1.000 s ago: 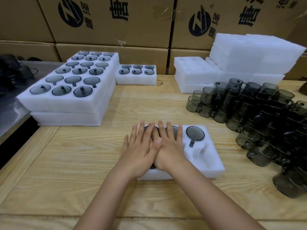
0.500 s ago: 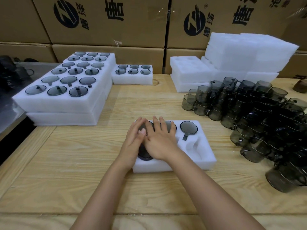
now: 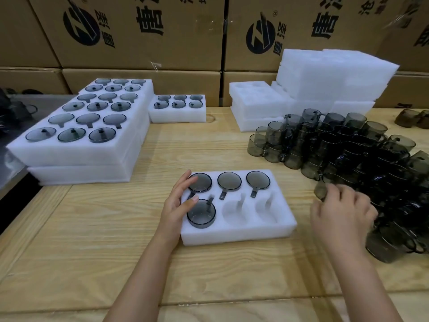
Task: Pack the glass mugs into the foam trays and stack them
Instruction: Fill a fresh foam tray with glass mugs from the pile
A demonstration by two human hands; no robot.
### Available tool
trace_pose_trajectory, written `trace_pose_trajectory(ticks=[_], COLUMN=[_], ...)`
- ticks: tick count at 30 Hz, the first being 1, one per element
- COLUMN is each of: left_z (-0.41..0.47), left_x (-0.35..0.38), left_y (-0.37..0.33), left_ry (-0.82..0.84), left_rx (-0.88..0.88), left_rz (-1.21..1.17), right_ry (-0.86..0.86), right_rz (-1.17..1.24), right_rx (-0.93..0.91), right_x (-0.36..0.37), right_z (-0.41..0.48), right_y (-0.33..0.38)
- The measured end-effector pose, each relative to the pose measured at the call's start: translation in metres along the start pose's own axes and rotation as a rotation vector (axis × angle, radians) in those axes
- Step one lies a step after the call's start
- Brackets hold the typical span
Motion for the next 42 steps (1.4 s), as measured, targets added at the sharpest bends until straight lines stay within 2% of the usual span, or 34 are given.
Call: trace_pose_trajectory(ticks=[3, 5, 11, 15, 18, 20, 22, 27, 30, 32, 34, 39, 40, 42], left_z=[0.000, 0.000, -0.002, -0.005, -0.008, -0.005, 0.003, 0.019, 0.022, 0.024, 0.027, 0.026, 0.025, 0.023], left_x=[0.000, 0.001, -0.003, -0.005, -0.006, 0.002, 0.019, 0.054, 0.061, 0.058, 0.052, 0.043, 0.042, 0.043], left_y=[0.001, 0.001, 0.000, -0.011, -0.031, -0.046, -0.058, -0.059, -0.055, -0.055, -0.054, -0.050, -0.051, -0.055], left_ry=[-0.004, -0.008, -0.023, -0.054, -0.139, -0.140, -0.022, 0.414, 0.544, 0.519, 0.430, 0.144, 0.095, 0.036], left_rx=[0.004, 0.008, 0.016, 0.068, 0.175, 0.235, 0.218, 0.055, 0.005, -0.004, 0.009, 0.076, 0.098, 0.154], left_rz=[-0.011, -0.016, -0.045, -0.052, 0.177, 0.334, 0.377, 0.238, 0.114, 0.038, 0.011, 0.128, 0.166, 0.271], right_ry=[0.265, 0.295, 0.247, 0.232, 0.132, 0.044, 0.042, 0.283, 0.444, 0.496, 0.477, 0.190, 0.204, 0.350], right_rz=[-0.237, -0.317, -0.285, -0.135, 0.017, 0.152, 0.270, 0.419, 0.509, 0.546, 0.578, 0.624, 0.647, 0.709], right_rx=[0.130, 0.120, 0.052, -0.020, -0.079, -0.157, -0.295, -0.853, -0.916, -0.887, -0.858, -0.632, -0.595, -0.539], right_x=[0.020, 0.023, 0.021, 0.019, 0.004, -0.015, -0.034, -0.061, -0.058, -0.052, -0.052, -0.058, -0.054, -0.038], right_z=[-0.004, -0.003, -0.002, -0.008, -0.010, -0.010, -0.009, -0.027, -0.033, -0.031, -0.028, -0.020, -0.022, -0.031], right_y=[-0.027, -0.031, -0.026, -0.013, -0.002, 0.014, 0.039, 0.110, 0.126, 0.129, 0.130, 0.124, 0.125, 0.132])
Point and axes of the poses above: each hand's wrist, its own z-axis towards the middle knuckle, its own x-axis out of the palm, y = z × x, the point moved 6 cm from there along z, towards the middle knuckle, and after that the axes turned 10 degrees about y, right-handed, at the moved point
